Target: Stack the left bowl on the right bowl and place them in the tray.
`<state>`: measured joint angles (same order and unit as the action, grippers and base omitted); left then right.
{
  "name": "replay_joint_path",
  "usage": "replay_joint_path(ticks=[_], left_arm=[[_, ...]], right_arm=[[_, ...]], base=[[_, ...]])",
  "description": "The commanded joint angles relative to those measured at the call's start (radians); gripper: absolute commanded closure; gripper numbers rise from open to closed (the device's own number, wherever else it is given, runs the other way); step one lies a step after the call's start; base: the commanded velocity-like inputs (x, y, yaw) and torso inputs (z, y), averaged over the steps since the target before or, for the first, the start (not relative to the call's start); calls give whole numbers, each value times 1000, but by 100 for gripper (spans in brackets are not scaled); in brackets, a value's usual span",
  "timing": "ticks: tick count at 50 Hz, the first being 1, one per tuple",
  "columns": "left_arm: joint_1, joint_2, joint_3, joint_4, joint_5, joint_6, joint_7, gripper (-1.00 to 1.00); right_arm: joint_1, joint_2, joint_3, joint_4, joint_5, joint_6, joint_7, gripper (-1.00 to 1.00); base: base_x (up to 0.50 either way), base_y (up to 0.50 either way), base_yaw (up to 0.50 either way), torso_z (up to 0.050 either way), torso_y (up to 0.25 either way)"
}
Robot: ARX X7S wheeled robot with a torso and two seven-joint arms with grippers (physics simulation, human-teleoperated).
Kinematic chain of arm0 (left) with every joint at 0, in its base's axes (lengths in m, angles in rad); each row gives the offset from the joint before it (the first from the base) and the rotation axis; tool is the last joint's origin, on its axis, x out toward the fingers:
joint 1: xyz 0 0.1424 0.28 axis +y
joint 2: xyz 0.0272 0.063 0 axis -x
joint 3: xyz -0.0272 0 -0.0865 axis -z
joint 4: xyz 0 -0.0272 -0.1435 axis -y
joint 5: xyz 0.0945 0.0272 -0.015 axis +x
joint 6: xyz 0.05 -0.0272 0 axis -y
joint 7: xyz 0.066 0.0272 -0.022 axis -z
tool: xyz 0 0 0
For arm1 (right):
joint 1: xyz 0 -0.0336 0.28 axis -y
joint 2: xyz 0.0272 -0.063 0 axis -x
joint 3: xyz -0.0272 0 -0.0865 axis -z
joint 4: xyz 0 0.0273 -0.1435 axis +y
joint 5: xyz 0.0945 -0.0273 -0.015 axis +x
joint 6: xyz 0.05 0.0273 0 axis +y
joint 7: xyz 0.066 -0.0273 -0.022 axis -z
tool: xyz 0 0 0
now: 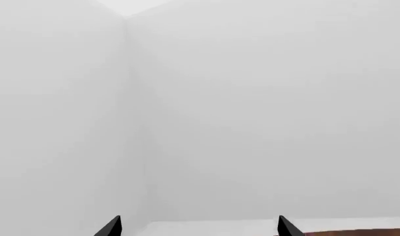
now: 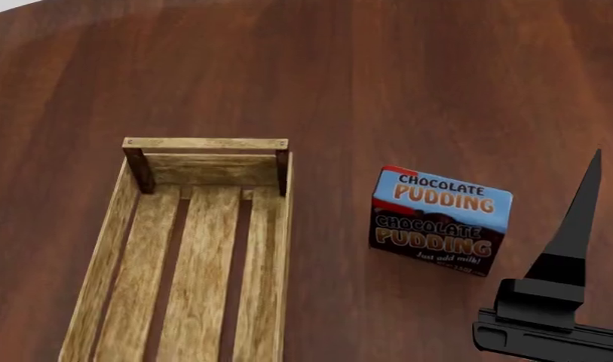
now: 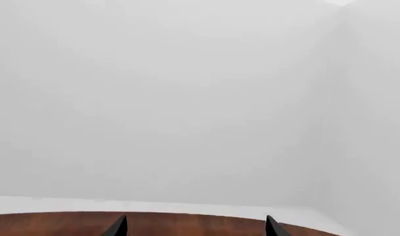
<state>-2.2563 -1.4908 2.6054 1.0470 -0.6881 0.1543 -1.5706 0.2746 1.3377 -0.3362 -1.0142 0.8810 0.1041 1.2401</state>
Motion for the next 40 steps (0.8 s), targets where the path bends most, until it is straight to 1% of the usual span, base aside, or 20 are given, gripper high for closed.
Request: replay_joint_path(ticks=[1, 8, 9, 14, 17, 18, 21, 24, 26, 29, 30, 31, 32, 33, 34, 35, 37, 38, 39, 40], left_arm=[[-96, 1, 87, 0, -5, -4, 0, -100], [-97, -10, 93, 0, 20, 4, 0, -100], [-96, -15, 102, 0, 43, 27, 0, -100], [-97, -29, 97, 0, 47, 8, 0, -100], [-94, -60, 101, 0, 68, -2, 0, -100], [-84, -78, 90, 0, 76, -7, 0, -100], [-75, -80, 44, 0, 51, -22, 0, -100], [-75, -80, -14, 0, 9, -58, 0, -100], [-74, -80, -48, 0, -19, -80, 0, -100], [-64, -80, -100, 0, -56, -92, 0, -100], [-60, -80, -112, 0, -62, -92, 0, -100], [-60, -80, -130, 0, -74, -94, 0, -100], [-57, -80, -144, 0, -83, -99, 0, -100], [-57, -80, -159, 0, -91, -103, 0, -100], [-53, -80, -169, 0, -95, -105, 0, -100], [-50, -80, -179, 0, -98, -106, 0, -100], [-41, -80, -192, 0, -98, -107, 0, -100], [-37, -80, -198, 0, -98, -107, 0, -100], [-35, -80, -204, 0, -102, -109, 0, -100], [-33, -80, -211, 0, -105, -112, 0, -100]], right_arm=[[-12, 17, 3, -2, -2, -19, 5, -100], [-38, 42, 9, -1, -8, -51, 13, -100], [-40, 44, 10, -1, -7, -52, 15, -100], [-41, 49, 9, -1, -3, -53, 14, -100], [-38, 62, 11, -1, 12, -52, 13, -100], [-32, 66, 12, -2, 22, -51, 11, -100], [13, 74, 13, -13, 75, 8, -1, -100], [35, 128, 32, -17, 152, 13, -5, -100], [64, 164, 45, -15, 234, 43, -35, -100], [97, 184, 60, 10, 342, 61, -110, -100], [96, 199, 64, 15, 358, 46, -119, -100], [104, 229, 73, 22, 415, 9, -157, -100], [117, 232, 88, 20, 440, 29, -164, -100], [168, 232, 140, 17, 546, 99, -203, -100], [198, 231, 171, 16, 609, 138, -216, -100], [255, 231, 228, 13, 727, 248, -248, -100], [338, 210, 255, 17, 872, 364, -282, -100], [488, 135, 201, 28, 942, 495, -247, -100], [638, 44, 113, 52, 1056, 637, -188, -100], [788, -6, 54, 75, 1149, 708, -125, -100]], base=[[0, 0, 0, 0, -250], [-2, 0, 0, 0, -250], [0, 0, 0, 0, -80], [-2, 0, 0, 0, 0], [0, 0, 0, 0, 0], [0, 0, 0, 0, 0], [0, 0, 0, 0, 0], [0, 0, 0, 0, 0], [0, 0, 0, 0, 0], [0, 0, 0, 0, 0], [0, 0, 0, 0, 0], [0, 0, 0, 0, 0], [0, 0, 0, 0, 0], [0, 0, 0, 0, 0], [0, 0, 0, 0, 0], [0, 0, 0, 0, 0], [0, 0, 0, 0, 0], [0, 0, 0, 0, 0], [0, 0, 0, 0, 0], [0, 0, 0, 0, 0]])
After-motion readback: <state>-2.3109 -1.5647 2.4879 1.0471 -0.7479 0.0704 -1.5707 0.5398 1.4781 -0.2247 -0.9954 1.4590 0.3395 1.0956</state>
